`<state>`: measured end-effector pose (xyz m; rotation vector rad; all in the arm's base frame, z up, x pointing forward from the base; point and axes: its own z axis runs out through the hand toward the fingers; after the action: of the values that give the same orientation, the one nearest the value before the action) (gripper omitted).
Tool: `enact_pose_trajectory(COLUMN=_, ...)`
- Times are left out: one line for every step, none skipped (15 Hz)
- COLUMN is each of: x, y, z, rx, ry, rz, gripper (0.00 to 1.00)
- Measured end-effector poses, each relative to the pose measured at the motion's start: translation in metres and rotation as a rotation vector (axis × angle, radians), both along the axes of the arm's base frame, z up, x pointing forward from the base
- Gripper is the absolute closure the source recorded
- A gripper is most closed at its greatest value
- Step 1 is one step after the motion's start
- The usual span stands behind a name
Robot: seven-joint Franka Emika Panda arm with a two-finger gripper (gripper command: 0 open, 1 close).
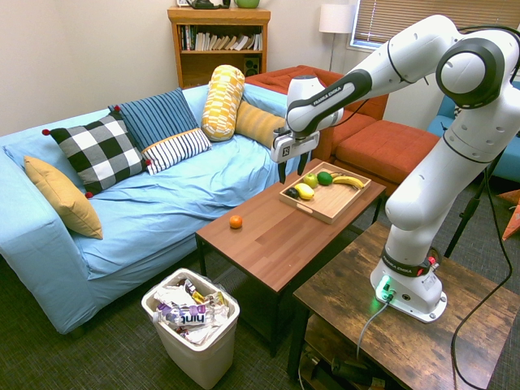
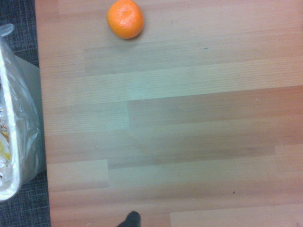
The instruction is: Put the tangerine in the tray
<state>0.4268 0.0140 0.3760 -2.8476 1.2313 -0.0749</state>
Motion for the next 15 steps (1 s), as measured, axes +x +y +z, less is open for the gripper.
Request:
enact_pose_trajectory(x=0.000, y=0.000, z=-0.001, rx=0.000, ry=0.003, rz=0.000, gripper=0.00)
enact_pose_trajectory(x=0.000, y=0.000, z=-0.001, rx=-0.005, ry=0.009, rz=0.003, gripper=0.00)
enact_pose_trajectory(x=0.003, y=0.002, z=-0.001, rx=-0.012, ry=0.008, rz=-0.001, gripper=0.00)
enact_pose_trajectory(x=0.011, y=0.005, z=0.000, rx=-0.017, ry=0.005, rz=-0.005, gripper=0.00)
enact_pose_trajectory(x=0.023, y=0.009, z=-0.002, rx=-0.023, ry=0.003, rz=-0.006, gripper=0.00)
enact_pose_trajectory(x=0.037, y=0.013, z=-0.006, rx=-0.027, ry=0.001, rz=-0.006, gripper=0.00)
enact_pose_trajectory(x=0.053, y=0.016, z=-0.015, rx=-0.028, ry=0.003, rz=-0.005, gripper=0.00)
enact_pose_trajectory(x=0.071, y=0.021, z=-0.026, rx=-0.028, ry=0.006, rz=-0.004, gripper=0.00)
enact_pose_trajectory(x=0.087, y=0.028, z=-0.038, rx=-0.026, ry=0.013, rz=-0.002, gripper=0.00)
enact_pose_trajectory(x=0.101, y=0.036, z=-0.051, rx=-0.025, ry=0.018, rz=-0.002, gripper=0.00)
enact_pose_trajectory(x=0.115, y=0.046, z=-0.067, rx=-0.021, ry=0.022, rz=-0.002, gripper=0.00)
enact_pose_trajectory(x=0.127, y=0.054, z=-0.081, rx=-0.019, ry=0.028, rz=-0.004, gripper=0.00)
enact_pose_trajectory(x=0.139, y=0.061, z=-0.096, rx=-0.020, ry=0.033, rz=-0.008, gripper=0.00)
enact_pose_trajectory(x=0.151, y=0.065, z=-0.111, rx=-0.021, ry=0.041, rz=-0.013, gripper=0.00)
enact_pose_trajectory(x=0.161, y=0.068, z=-0.125, rx=-0.023, ry=0.046, rz=-0.018, gripper=0.00)
